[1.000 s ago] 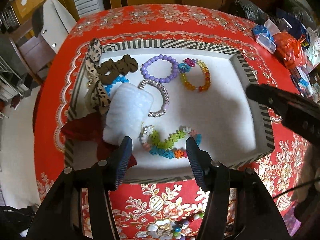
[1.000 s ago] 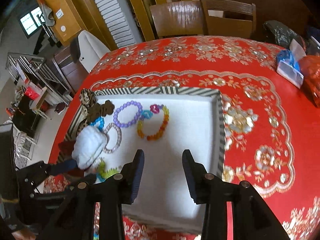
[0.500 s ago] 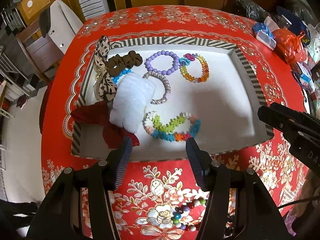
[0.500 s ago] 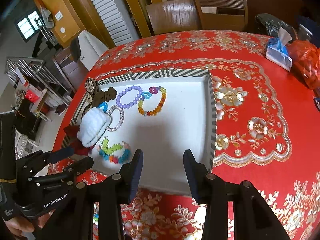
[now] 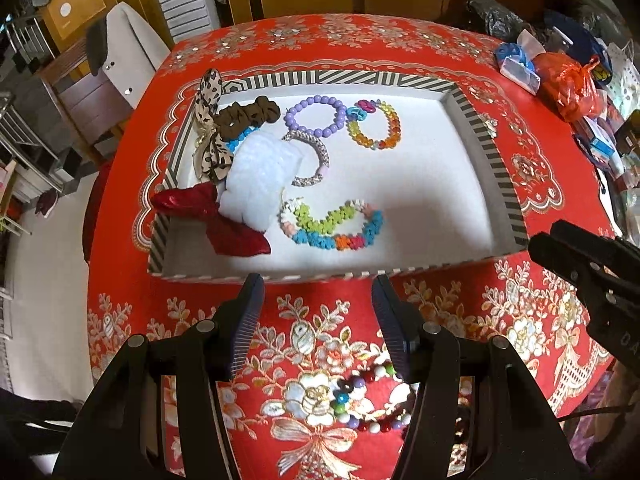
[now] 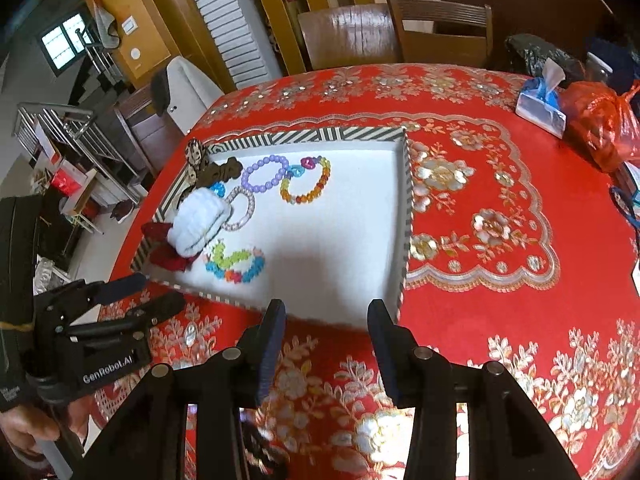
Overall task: Organize jewelry
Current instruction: 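Withdraw both open tools from the tray back over the jewelry pile, then grasp the multicolour round-bead bracelet with the left tool while the right tool grasps the black scrunchie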
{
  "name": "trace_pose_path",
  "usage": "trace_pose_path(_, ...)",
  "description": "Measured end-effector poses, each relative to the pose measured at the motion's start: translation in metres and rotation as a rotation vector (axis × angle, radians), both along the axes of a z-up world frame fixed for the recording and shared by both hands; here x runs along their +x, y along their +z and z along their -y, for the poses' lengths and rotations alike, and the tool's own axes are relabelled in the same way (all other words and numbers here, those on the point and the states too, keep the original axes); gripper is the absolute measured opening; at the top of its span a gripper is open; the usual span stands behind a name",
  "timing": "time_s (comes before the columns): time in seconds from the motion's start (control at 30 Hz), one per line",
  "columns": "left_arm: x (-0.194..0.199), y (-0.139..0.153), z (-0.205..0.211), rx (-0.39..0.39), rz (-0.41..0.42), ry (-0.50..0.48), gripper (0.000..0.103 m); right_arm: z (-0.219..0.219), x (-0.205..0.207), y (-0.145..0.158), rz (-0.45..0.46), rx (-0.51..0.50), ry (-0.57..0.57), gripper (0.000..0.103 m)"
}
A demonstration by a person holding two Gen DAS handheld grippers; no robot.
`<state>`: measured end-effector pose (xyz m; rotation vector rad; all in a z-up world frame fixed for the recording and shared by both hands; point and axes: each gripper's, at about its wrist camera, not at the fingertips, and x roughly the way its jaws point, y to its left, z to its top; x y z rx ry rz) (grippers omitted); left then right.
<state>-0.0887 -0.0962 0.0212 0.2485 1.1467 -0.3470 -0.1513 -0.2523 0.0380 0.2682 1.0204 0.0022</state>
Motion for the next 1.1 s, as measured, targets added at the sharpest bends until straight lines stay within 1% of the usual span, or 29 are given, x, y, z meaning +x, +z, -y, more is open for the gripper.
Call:
trace_pose_path(0.1,-0.004,0.001,0.000,0.000,0.000,0.001,0.056,0.000,-0.012,-0.001,-0.004,-0.002,0.000,0.041)
trace_pose_path(0.27,-0.022,0.004,-0.002,-0.004,0.001,0.006,0.056,-0.002,-0.030,-0.002,-0.013,0.001,0.004,0.041)
trace_pose_path(0.6,-0.045,0.007,-0.011,-0.016,-0.007,0.009,0.056,-0.018,-0.061,-0.007,-0.032,-0.001,0.043,0.042)
trace_pose_path(0.77,-0.050,0.005,-0.023,-0.034,-0.037,0.025,0.056,-0.024,-0.073,-0.014,-0.048,0.013,0.064,0.042)
trace_pose_path(0.87,-0.051,0.002,-0.033,-0.042,-0.057,0.046,0.056,-0.031,-0.082,-0.026,-0.072,0.033,0.101,0.042)
trace_pose_path(0.97,-0.053,-0.004,-0.045,-0.053,-0.095,0.069,0.056,-0.040,-0.087,-0.039,-0.099,0.043,0.132,0.042)
trace_pose_path(1.1,-0.057,-0.015,-0.061,-0.050,-0.126,0.107,0.056,-0.055,-0.089,-0.049,-0.109,0.047,0.191,0.040)
